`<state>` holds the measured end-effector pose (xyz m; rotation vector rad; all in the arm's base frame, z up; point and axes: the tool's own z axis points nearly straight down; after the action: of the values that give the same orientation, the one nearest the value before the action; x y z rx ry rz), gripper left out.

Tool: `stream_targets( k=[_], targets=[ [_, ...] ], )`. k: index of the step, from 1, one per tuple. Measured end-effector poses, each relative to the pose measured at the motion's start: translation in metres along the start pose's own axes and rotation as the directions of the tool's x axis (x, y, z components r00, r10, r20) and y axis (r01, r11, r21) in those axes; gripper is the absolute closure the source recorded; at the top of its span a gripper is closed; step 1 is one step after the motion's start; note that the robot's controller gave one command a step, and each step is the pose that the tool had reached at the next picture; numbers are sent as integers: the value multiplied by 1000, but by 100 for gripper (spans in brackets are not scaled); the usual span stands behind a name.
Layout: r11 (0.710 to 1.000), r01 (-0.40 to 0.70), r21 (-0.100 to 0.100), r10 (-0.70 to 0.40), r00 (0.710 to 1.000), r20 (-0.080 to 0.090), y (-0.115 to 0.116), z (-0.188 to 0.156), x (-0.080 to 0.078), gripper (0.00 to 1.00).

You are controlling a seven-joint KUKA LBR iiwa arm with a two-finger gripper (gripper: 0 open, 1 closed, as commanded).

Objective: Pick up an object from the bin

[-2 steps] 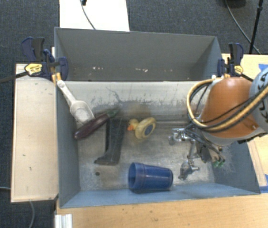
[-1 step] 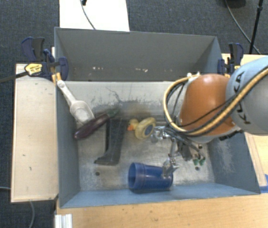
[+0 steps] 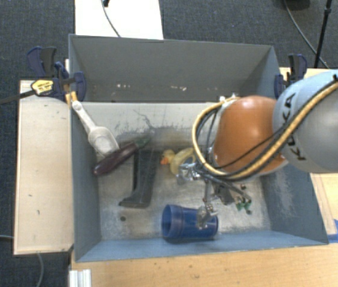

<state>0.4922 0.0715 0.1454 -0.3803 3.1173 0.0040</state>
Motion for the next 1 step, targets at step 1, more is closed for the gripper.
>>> stream_targets(
  k=[1],
  targets=[
    [987, 159, 1, -159, 987, -1, -9, 75, -1, 100]
  ],
)
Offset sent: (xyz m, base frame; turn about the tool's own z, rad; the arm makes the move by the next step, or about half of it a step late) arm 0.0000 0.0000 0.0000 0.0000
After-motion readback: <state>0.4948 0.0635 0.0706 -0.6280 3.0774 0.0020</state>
